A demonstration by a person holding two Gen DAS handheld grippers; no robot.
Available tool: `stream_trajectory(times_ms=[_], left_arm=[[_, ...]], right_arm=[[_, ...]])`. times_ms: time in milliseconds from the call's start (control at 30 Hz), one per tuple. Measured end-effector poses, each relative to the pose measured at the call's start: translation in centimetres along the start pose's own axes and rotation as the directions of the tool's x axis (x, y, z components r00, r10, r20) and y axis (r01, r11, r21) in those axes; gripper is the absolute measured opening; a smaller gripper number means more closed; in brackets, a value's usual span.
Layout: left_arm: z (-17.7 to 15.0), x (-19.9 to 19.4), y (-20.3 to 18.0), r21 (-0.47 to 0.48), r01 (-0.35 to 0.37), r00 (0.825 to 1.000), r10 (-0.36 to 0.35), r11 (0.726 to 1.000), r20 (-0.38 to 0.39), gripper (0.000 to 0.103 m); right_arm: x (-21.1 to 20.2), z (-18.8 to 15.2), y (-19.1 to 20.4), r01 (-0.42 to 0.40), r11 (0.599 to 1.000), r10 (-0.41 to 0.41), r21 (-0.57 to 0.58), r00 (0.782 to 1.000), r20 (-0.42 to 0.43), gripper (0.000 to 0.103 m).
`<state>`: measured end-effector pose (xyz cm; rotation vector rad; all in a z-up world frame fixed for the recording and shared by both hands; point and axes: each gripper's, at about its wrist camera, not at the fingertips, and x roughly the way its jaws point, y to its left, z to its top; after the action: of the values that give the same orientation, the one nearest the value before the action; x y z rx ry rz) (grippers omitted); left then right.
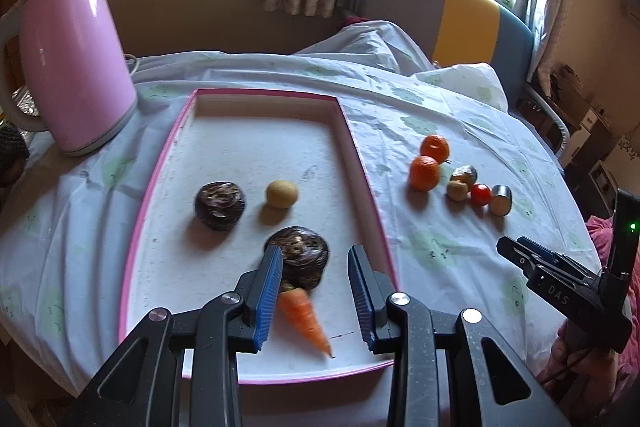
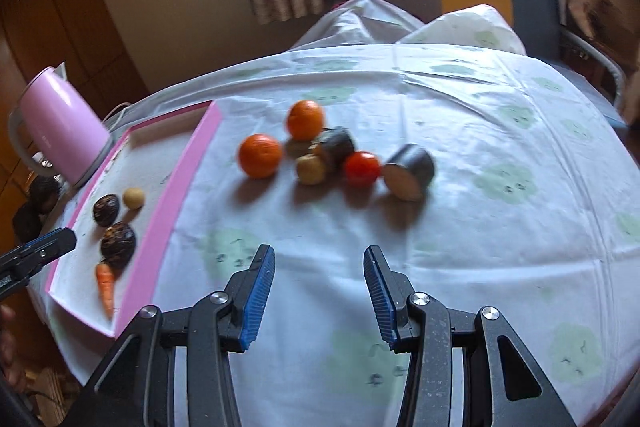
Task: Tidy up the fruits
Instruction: 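Grasp the large orange with the left gripper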
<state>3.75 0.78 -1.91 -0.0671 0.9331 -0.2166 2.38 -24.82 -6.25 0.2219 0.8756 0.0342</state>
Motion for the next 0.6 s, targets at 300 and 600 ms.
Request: stream_trajectory(times_ms=[300, 600], left_arm=[[1.0, 1.5, -3.4, 0.068, 0.044, 0.998, -0.042, 0.997, -0.036, 0.034], [1.3, 2.8, -5.4, 0.104, 0.09, 0.994, -0.083, 0.991, -0.07, 0.034]], right_arm=[[0.2, 0.5, -3.1, 0.065, 0.997, -0.066, 0.042, 0.998, 0.016, 0.047], [2.1, 3.2, -4.1, 0.102, 0.995, -0.101, -0.025, 0.995, 0.025, 0.056]])
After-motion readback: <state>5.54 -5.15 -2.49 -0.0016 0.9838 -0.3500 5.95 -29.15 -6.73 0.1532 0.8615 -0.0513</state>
